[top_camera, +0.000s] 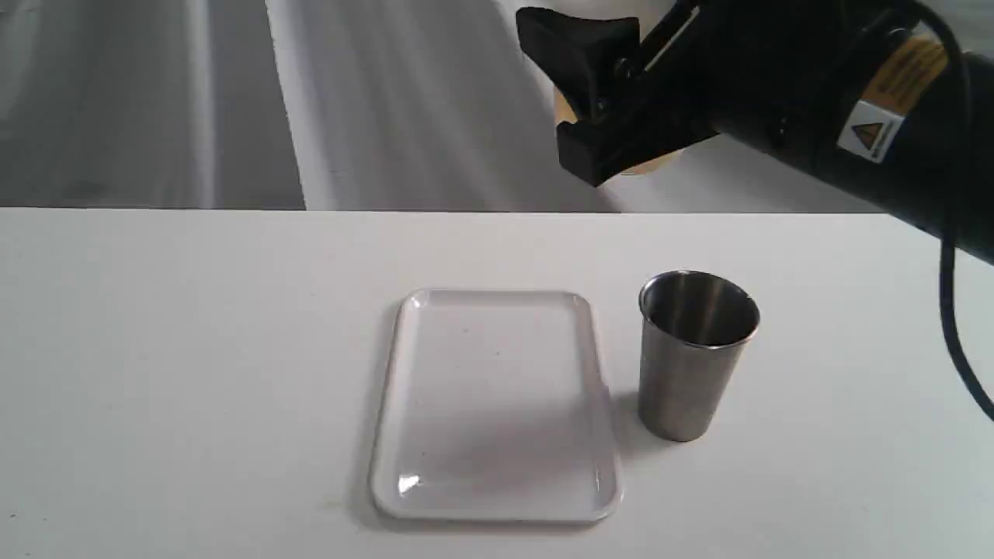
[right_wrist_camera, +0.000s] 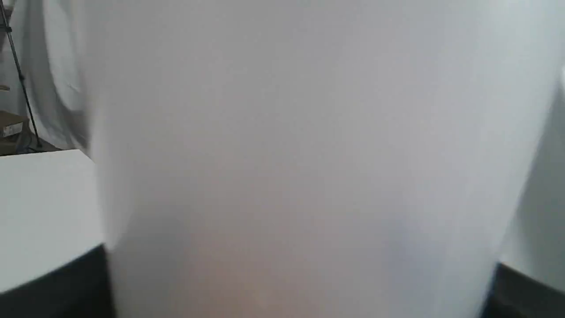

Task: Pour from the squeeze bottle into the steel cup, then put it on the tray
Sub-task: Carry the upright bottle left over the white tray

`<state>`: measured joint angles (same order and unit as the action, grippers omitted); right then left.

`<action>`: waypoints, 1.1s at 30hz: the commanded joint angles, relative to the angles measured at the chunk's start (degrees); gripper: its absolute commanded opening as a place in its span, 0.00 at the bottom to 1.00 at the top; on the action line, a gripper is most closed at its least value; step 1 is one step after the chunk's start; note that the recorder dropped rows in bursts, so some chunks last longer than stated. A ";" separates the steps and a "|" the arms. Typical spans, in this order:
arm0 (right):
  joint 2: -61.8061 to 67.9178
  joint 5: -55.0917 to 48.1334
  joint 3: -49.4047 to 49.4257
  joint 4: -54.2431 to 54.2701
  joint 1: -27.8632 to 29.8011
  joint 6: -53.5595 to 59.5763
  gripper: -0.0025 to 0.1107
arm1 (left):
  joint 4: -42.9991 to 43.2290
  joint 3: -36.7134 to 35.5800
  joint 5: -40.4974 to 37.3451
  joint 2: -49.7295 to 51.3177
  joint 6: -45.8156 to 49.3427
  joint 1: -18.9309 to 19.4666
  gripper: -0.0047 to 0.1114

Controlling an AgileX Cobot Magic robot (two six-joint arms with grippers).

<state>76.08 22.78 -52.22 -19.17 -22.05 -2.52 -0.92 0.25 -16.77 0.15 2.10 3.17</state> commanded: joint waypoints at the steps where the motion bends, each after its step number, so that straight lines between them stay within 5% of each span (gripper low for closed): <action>1: -0.48 1.32 -0.25 0.79 -0.13 -0.92 0.02 | -0.17 -0.25 0.49 -0.15 -0.37 -0.46 0.11; 33: 13.71 10.34 -0.25 6.55 -0.02 -7.15 0.02 | -0.17 -0.25 0.49 -0.15 -0.30 -0.46 0.11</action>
<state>90.03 30.12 -52.22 -13.34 -22.05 -9.23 -0.92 0.25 -16.77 0.15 2.10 3.17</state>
